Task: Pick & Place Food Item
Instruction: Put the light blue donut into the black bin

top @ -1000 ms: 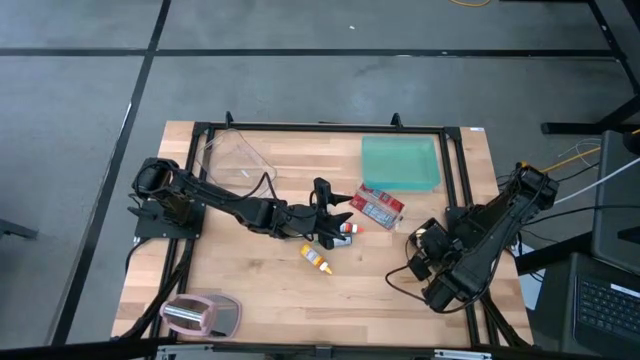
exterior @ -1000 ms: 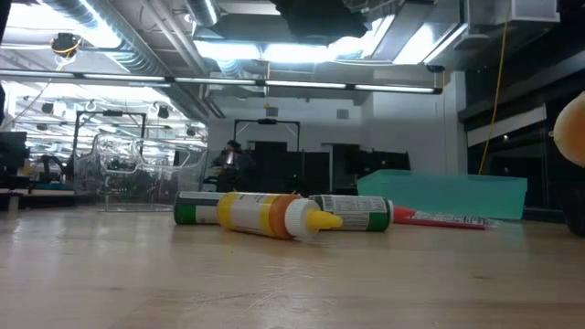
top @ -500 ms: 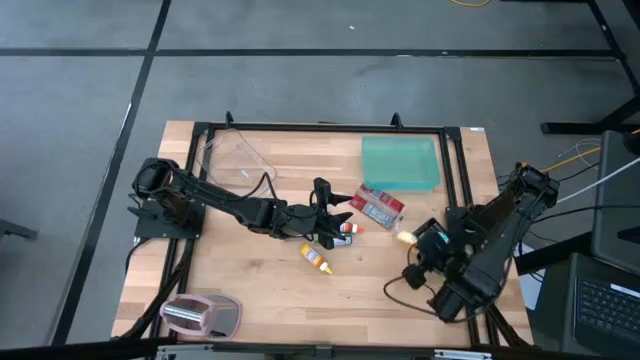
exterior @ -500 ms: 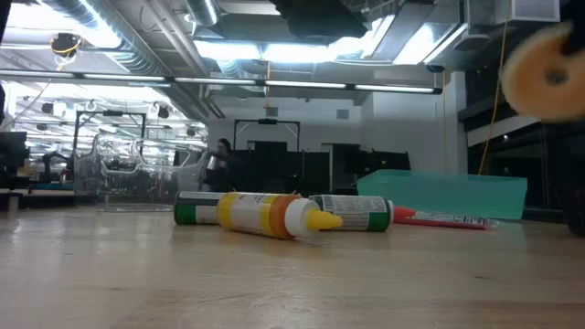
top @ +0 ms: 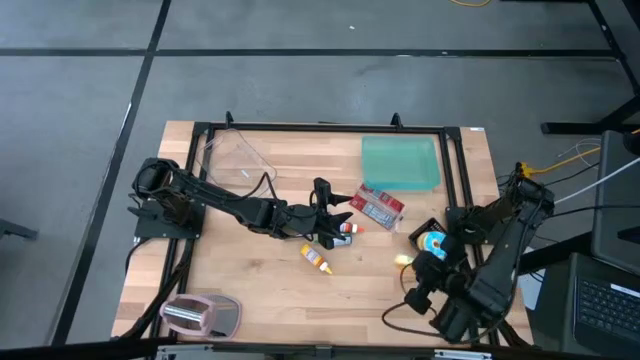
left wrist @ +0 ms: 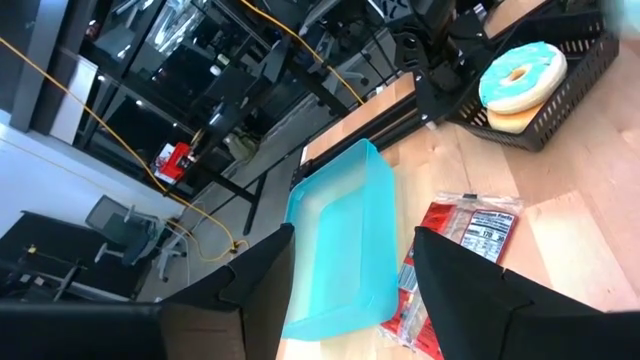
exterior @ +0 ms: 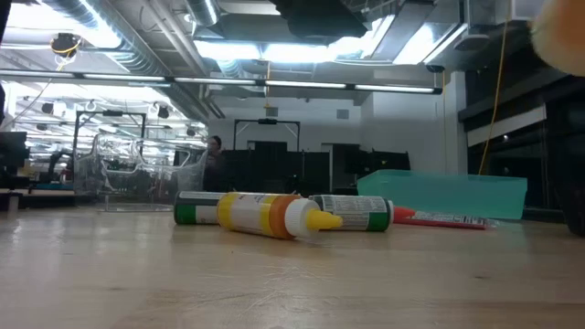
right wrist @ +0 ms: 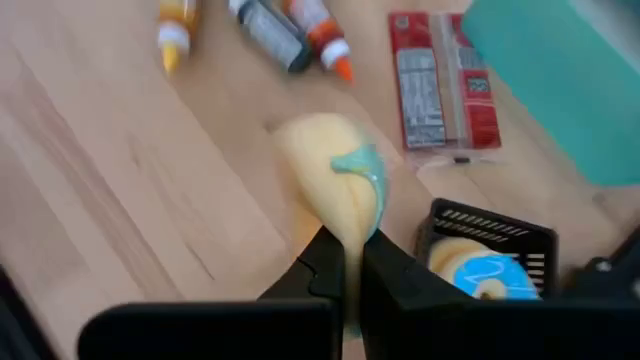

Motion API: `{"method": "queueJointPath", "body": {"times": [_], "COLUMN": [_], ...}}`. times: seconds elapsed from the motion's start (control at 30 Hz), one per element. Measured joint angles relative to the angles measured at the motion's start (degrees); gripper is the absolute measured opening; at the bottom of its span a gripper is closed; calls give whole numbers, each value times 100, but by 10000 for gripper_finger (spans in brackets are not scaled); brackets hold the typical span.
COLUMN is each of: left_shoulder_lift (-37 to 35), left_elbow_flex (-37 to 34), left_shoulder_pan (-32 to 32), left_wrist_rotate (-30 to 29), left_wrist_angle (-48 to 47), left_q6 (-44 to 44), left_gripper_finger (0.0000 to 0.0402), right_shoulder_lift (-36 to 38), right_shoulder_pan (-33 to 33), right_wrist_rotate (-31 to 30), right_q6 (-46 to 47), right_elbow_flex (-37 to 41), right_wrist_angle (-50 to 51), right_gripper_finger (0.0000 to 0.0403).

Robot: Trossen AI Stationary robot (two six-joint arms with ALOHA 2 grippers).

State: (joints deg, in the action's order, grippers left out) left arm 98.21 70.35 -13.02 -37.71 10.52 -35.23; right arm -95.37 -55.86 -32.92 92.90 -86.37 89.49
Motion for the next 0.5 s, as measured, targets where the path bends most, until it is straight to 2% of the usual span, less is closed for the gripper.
{"method": "queueJointPath", "body": {"times": [0.13,0.27,0.33,0.5], "left_shoulder_lift": [2,2,2,2], "left_elbow_flex": [1,2,2,2], "left_shoulder_pan": [0,0,0,0], "left_wrist_rotate": [18,30,28,33], "left_wrist_angle": [0,-19,-20,-22], "left_q6": [2,0,-10,-6], "left_gripper_finger": [197,196,196,196], "right_shoulder_lift": [-79,-70,-62,152], "right_shoulder_pan": [210,225,167,-248], "right_wrist_rotate": [433,150,-362,-2313], "right_q6": [-41,-230,-156,434], "right_elbow_flex": [4,29,29,15], "right_wrist_angle": [60,74,33,49], "right_gripper_finger": [7,7,7,7]}}
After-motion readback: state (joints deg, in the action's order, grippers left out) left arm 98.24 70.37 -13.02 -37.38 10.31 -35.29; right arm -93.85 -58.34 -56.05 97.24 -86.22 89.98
